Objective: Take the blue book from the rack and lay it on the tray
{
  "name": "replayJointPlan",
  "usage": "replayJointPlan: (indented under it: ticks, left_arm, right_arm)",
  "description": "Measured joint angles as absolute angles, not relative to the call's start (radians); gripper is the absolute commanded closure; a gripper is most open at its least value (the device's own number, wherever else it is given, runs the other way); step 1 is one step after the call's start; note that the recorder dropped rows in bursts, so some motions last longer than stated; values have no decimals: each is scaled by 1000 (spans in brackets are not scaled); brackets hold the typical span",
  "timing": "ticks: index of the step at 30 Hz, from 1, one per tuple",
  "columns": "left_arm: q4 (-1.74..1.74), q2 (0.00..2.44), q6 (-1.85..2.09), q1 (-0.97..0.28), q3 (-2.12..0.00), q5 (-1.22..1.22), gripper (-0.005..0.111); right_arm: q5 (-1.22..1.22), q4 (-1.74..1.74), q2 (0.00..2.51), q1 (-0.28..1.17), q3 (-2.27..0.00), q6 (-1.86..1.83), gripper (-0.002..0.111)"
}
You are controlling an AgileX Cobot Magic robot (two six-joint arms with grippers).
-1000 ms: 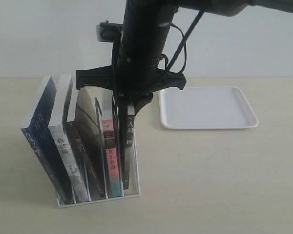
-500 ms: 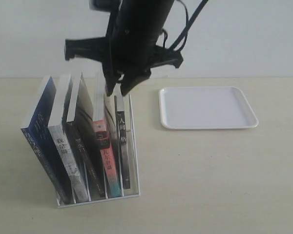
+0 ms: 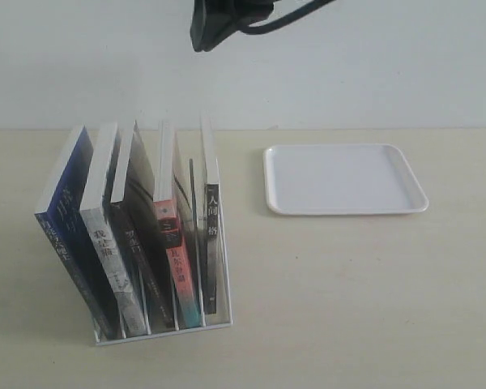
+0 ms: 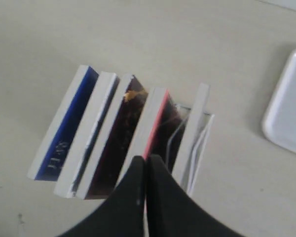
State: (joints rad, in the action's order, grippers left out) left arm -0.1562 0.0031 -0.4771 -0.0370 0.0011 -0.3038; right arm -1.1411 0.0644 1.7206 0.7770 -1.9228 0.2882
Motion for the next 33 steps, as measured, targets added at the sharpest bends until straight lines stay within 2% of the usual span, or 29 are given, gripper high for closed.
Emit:
replayJointPlan:
  ticks: [3, 6, 9, 20, 33]
  left_arm:
    - [-156, 3, -477, -37, 1, -304, 103]
    - [-156, 3, -477, -37, 1, -304, 103]
    - [-156, 3, -477, -37, 1, -304, 103]
    - [-156, 3, -477, -37, 1, -304, 103]
    - [-156, 3, -477, -37, 1, -304, 103]
  right_arm:
    - [-1137, 157, 1724, 777, -1923, 280, 103]
    - [-1154, 224, 1748, 777, -1923, 281, 84]
    - [-1201, 255, 1791, 777, -1923, 278, 71]
    - [-1219, 283, 1910, 777, -1923, 304, 72]
    - [-1220, 261, 1934, 777, -1954, 338, 72]
